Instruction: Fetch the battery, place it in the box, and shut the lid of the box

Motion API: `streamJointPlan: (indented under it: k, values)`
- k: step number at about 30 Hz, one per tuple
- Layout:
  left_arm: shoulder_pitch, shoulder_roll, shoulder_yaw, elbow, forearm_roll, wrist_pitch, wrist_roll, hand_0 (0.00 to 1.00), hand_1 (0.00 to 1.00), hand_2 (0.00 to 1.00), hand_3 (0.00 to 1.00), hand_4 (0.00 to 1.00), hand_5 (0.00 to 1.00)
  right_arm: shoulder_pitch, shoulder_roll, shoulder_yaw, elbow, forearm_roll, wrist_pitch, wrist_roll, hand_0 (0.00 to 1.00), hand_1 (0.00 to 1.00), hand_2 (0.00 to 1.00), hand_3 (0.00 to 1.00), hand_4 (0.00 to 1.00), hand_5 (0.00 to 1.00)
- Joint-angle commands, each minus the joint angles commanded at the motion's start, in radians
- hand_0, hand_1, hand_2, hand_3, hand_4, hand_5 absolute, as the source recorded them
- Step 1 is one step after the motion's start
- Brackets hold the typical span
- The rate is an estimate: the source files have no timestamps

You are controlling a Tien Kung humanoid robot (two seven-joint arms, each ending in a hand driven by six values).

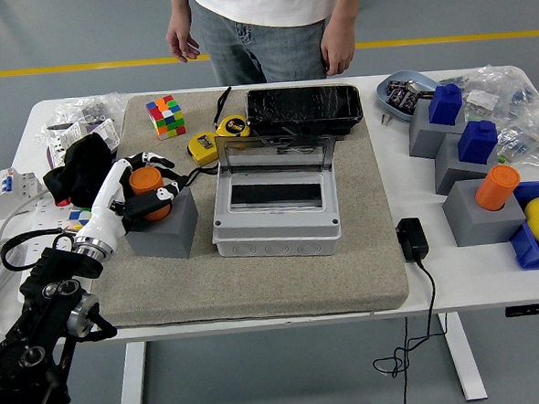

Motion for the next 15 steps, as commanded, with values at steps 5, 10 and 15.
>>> streamJointPlan:
  k: [5, 10, 15]
  values:
    - [0.002, 0.000, 0.014, 0.004, -0.008, 0.012, -0.004, 0.287, 0.478, 0.389, 0.381, 0.820, 0.002, 0.000, 0.000, 0.001, 0.000, 0.000, -0.001, 0.000, 0.952, 0.899, 0.820, 0.843, 0.998, 0.998]
    - [-0.001, 0.000, 0.013, 0.004, -0.005, 0.028, -0.007, 0.192, 0.397, 0.298, 0.278, 0.859, 0.002, 0.002, 0.000, 0.003, 0.000, -0.001, 0.000, 0.000, 0.952, 0.899, 0.820, 0.843, 0.998, 0.998]
    - [-0.004, 0.000, 0.017, 0.006, 0.001, 0.037, -0.010, 0.133, 0.212, 0.194, 0.169, 0.868, 0.002, 0.002, 0.001, 0.009, 0.000, -0.005, 0.000, 0.000, 0.951, 0.899, 0.820, 0.843, 0.998, 0.998]
